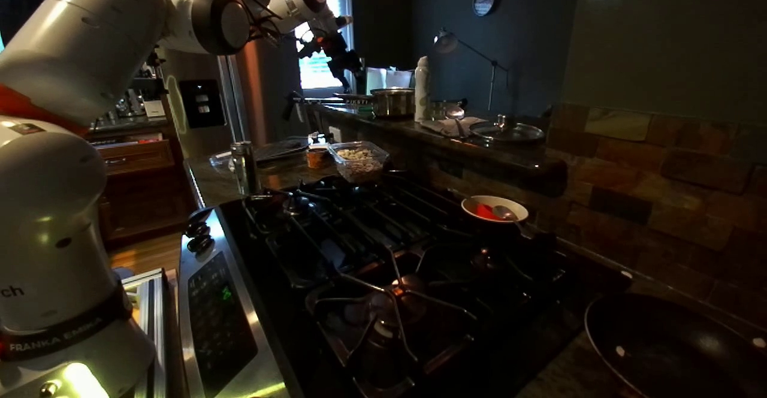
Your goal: Pick up the pot, and then place it on the middle part of the stove
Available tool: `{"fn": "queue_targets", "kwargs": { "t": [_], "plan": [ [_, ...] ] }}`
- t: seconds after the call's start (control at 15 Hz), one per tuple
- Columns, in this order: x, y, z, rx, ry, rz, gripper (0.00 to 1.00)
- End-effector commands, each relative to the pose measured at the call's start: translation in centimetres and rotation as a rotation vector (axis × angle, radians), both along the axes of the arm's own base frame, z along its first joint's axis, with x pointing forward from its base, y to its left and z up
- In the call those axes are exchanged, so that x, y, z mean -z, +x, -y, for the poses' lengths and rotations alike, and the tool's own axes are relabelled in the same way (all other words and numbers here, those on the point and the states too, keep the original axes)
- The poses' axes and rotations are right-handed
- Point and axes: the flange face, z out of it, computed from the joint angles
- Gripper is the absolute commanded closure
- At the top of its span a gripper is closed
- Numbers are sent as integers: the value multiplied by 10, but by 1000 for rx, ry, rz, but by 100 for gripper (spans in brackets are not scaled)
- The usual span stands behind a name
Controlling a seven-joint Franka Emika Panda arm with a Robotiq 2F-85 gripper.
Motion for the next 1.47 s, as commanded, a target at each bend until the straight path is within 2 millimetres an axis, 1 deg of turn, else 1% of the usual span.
{"fn": "queue_targets", "kwargs": {
  "t": [0.0,0.2,0.27,0.47,0.73,0.93,1.07,1.13,1.2,1.27,1.33,1.4],
  "plan": [
    [5,3,1,9,-3,2,0],
    [5,6,2,15,0,5,0],
    [8,12,3,-9,72,-25,0],
    [13,25,7,-20,181,-47,0],
    [35,43,13,-42,231,-60,0],
    [50,40,5,-45,204,-68,0],
    [52,35,0,-57,196,-73,2],
    [51,36,-2,-61,203,-63,26],
    [50,36,-3,-61,212,-53,26],
    [48,37,-4,-57,219,-36,30],
    [47,40,-4,-46,226,-14,40],
    [47,41,-4,-39,228,0,48]
  ]
}}
